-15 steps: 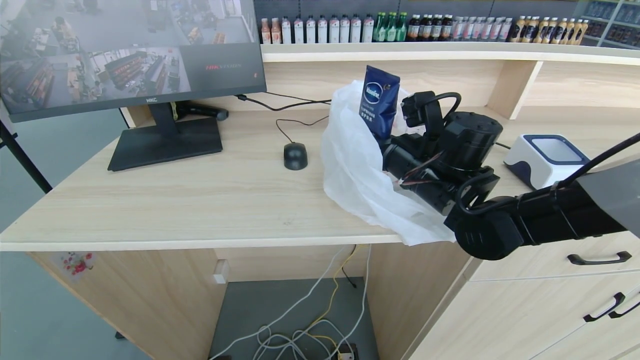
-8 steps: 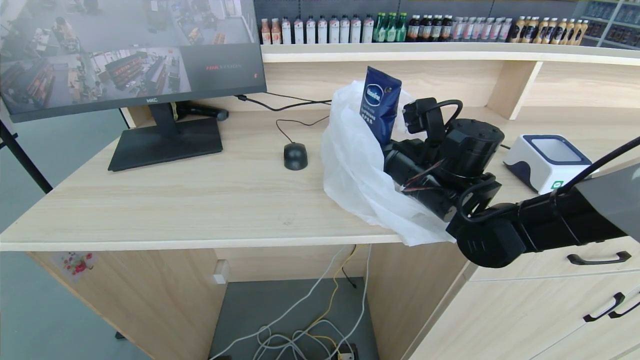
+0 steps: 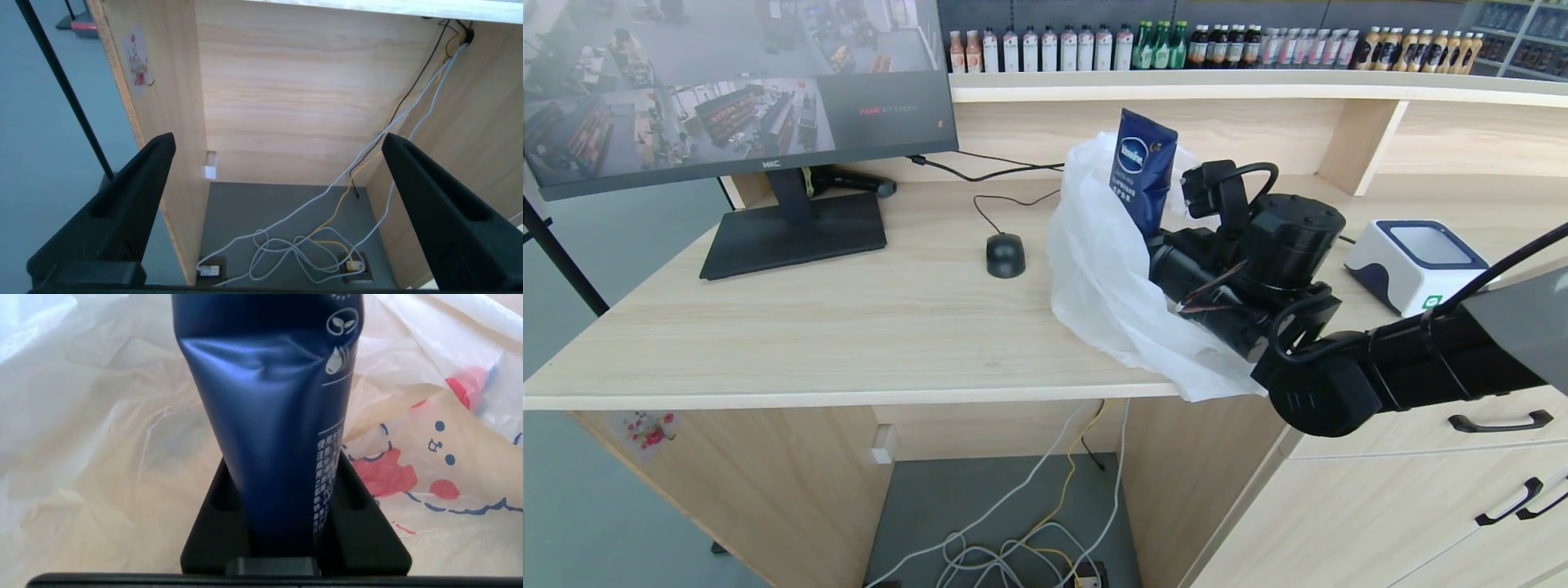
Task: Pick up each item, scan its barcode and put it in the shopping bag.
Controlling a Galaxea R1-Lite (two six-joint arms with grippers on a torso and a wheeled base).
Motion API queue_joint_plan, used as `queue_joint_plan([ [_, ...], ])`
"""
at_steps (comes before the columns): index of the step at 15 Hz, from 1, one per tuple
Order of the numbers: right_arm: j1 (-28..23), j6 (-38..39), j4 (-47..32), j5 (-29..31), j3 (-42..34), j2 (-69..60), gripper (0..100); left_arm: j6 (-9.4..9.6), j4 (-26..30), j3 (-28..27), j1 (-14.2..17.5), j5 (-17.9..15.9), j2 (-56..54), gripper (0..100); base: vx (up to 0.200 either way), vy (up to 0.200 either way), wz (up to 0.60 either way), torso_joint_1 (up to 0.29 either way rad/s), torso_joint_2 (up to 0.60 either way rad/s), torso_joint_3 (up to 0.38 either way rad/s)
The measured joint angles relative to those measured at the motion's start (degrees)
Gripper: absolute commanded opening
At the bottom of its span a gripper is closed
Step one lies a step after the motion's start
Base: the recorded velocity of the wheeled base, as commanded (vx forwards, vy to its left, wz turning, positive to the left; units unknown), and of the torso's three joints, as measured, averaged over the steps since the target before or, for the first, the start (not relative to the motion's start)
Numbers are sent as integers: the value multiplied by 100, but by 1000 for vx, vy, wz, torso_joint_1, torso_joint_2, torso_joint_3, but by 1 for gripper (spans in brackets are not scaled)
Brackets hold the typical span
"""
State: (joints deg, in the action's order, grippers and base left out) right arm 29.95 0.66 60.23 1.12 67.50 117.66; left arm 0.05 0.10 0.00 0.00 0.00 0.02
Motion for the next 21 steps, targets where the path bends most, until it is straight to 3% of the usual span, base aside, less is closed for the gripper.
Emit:
queue_joint_plan([
  [1,0,2,-11,0,9,-2,100,-2,0,0,0,-2,0,100,0,0,0,0,0,0],
  [16,23,-11,9,18,68,-306,100,5,0,0,0,0,0,100,0,0,0,0,0,0],
  [21,33,-152,22,32,-339,-744,100,11,0,0,0,0,0,100,0,0,0,0,0,0],
])
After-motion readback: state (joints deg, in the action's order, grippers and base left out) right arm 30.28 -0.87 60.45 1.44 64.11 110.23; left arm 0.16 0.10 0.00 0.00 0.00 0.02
